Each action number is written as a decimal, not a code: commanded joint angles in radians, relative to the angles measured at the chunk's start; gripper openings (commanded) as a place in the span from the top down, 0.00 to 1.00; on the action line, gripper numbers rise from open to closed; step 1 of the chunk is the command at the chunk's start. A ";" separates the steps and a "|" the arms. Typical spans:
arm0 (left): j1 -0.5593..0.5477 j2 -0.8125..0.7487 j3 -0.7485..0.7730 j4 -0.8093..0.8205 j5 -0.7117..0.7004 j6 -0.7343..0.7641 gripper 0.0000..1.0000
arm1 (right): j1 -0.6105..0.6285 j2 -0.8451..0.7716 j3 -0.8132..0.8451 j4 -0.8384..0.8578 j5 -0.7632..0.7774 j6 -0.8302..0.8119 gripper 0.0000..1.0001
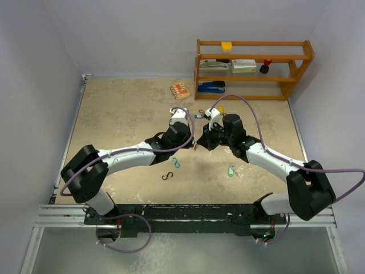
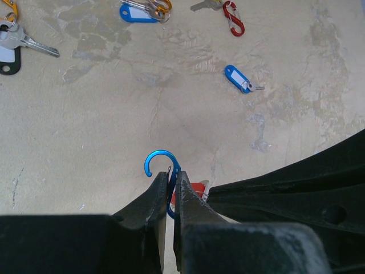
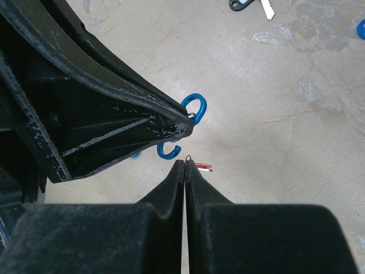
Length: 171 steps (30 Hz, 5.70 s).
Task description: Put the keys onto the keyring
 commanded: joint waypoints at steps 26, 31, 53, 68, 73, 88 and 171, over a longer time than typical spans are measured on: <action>0.001 0.034 0.052 0.065 0.064 0.028 1.00 | 0.016 0.002 0.024 0.030 -0.010 -0.024 1.00; 0.001 0.040 0.054 0.068 0.069 0.028 1.00 | 0.017 0.002 0.024 0.028 -0.007 -0.026 1.00; 0.001 0.045 0.078 0.067 0.029 0.015 1.00 | 0.028 0.000 0.018 0.012 -0.010 -0.036 1.00; 0.002 0.046 0.088 0.044 0.003 -0.003 0.48 | 0.028 -0.008 0.014 0.007 0.010 -0.035 1.00; 0.004 0.016 0.076 0.021 -0.056 -0.016 0.43 | 0.028 -0.010 0.013 0.002 0.027 -0.034 1.00; 0.012 -0.279 -0.156 -0.137 -0.438 -0.120 0.23 | 0.039 0.063 0.083 -0.011 0.156 0.024 1.00; 0.023 -0.246 -0.221 -0.108 -0.363 -0.120 0.24 | -0.187 0.423 0.316 -0.202 0.654 0.275 0.29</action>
